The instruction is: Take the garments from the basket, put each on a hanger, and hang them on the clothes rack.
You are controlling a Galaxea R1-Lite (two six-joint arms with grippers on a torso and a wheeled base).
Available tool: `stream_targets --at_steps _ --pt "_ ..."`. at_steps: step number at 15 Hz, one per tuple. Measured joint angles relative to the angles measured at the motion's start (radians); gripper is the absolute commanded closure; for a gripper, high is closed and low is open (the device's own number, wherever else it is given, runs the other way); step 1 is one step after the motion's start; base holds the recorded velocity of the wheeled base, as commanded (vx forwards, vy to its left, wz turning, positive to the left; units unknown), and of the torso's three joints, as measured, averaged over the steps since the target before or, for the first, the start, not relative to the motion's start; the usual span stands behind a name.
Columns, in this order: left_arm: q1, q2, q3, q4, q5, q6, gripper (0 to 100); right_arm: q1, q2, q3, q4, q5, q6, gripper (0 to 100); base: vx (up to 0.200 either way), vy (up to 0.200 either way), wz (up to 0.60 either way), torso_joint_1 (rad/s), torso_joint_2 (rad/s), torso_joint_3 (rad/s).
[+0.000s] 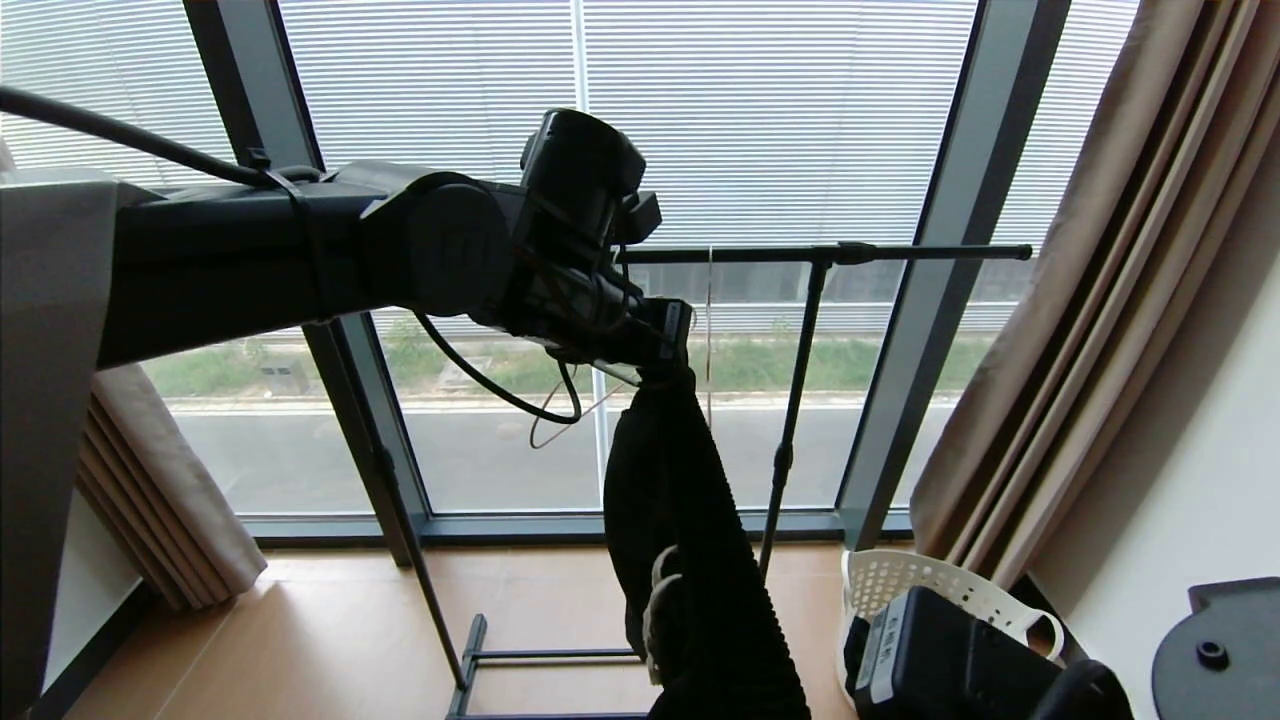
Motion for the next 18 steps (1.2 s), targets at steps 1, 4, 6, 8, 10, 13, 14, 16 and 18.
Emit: stream_targets --at_steps 1,4,6,8,10,13,14,16,18 --pt "-0.002 0.001 0.0 0.0 0.0 0.0 100 0.013 0.017 -0.01 -0.015 0.0 0.029 100 0.0 0.0 0.0 0.0 0.0 0.0" --pt "-0.006 0.001 0.0 0.0 0.0 -0.001 100 0.026 0.038 -0.016 -0.069 0.0 0.094 100 0.0 0.0 0.0 0.0 0.0 0.0" --pt "-0.006 -0.004 0.0 0.002 0.0 -0.001 100 0.022 0.028 -0.003 -0.073 -0.002 0.111 100 0.0 0.0 0.0 0.0 0.0 0.0" --pt "-0.006 -0.026 0.001 0.023 -0.002 0.005 100 -0.014 0.001 0.031 -0.064 -0.007 0.11 100 0.0 0.0 0.0 0.0 0.0 0.0" --pt "-0.004 -0.061 0.025 0.032 -0.003 0.012 100 -0.08 -0.025 0.071 -0.051 -0.012 0.107 100 0.0 0.0 0.0 0.0 0.0 0.0" --pt "0.001 -0.144 0.164 0.032 -0.003 0.036 100 -0.287 -0.035 0.106 -0.047 -0.017 0.065 100 0.0 0.0 0.0 0.0 0.0 0.0" --pt "0.003 -0.172 0.216 0.03 -0.003 0.044 100 -0.363 -0.028 0.107 -0.051 -0.019 0.039 100 0.0 0.0 0.0 0.0 0.0 0.0" --pt "0.01 -0.226 0.31 0.023 -0.003 0.049 100 -0.484 0.004 0.07 -0.056 -0.034 0.008 100 0.0 0.0 0.0 0.0 0.0 0.0" --pt "0.016 -0.281 0.405 0.004 -0.003 0.055 100 -0.559 0.06 -0.004 -0.057 -0.07 -0.002 100 0.0 0.0 0.0 0.0 0.0 0.0"
